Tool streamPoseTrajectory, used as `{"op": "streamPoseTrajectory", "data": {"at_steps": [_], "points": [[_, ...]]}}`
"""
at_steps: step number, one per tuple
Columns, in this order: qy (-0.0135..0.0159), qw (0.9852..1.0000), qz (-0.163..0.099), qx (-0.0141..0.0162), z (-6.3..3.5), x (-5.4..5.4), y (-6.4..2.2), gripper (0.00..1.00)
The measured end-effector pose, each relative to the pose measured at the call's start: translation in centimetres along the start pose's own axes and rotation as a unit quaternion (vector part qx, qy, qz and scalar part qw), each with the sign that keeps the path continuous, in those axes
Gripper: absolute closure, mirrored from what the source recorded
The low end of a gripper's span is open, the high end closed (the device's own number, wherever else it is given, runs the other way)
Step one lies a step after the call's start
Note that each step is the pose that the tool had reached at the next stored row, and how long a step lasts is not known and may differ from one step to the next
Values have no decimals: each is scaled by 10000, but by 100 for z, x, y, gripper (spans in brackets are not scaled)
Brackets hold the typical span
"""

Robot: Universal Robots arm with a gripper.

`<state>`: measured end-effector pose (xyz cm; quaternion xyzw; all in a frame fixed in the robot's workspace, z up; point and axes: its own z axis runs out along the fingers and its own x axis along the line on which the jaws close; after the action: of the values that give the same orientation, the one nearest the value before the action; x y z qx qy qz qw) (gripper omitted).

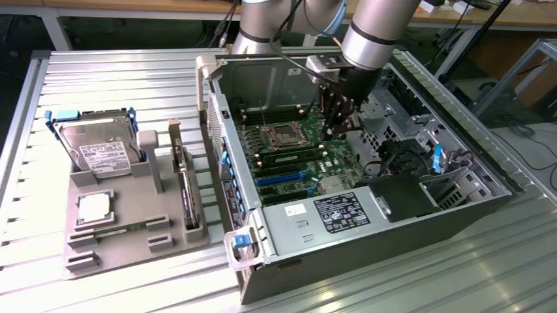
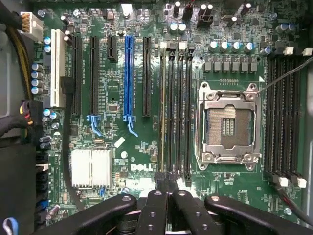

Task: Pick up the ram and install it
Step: 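Press down the ram until it locks into place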

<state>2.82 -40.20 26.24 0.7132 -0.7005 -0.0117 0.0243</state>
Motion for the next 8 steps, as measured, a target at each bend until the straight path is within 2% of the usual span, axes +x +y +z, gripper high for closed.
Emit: {"op": "streamPoseTrajectory", "data": {"at_steps": [8], "points": [[0,10000,-2,0,253,-4,5,89]]}}
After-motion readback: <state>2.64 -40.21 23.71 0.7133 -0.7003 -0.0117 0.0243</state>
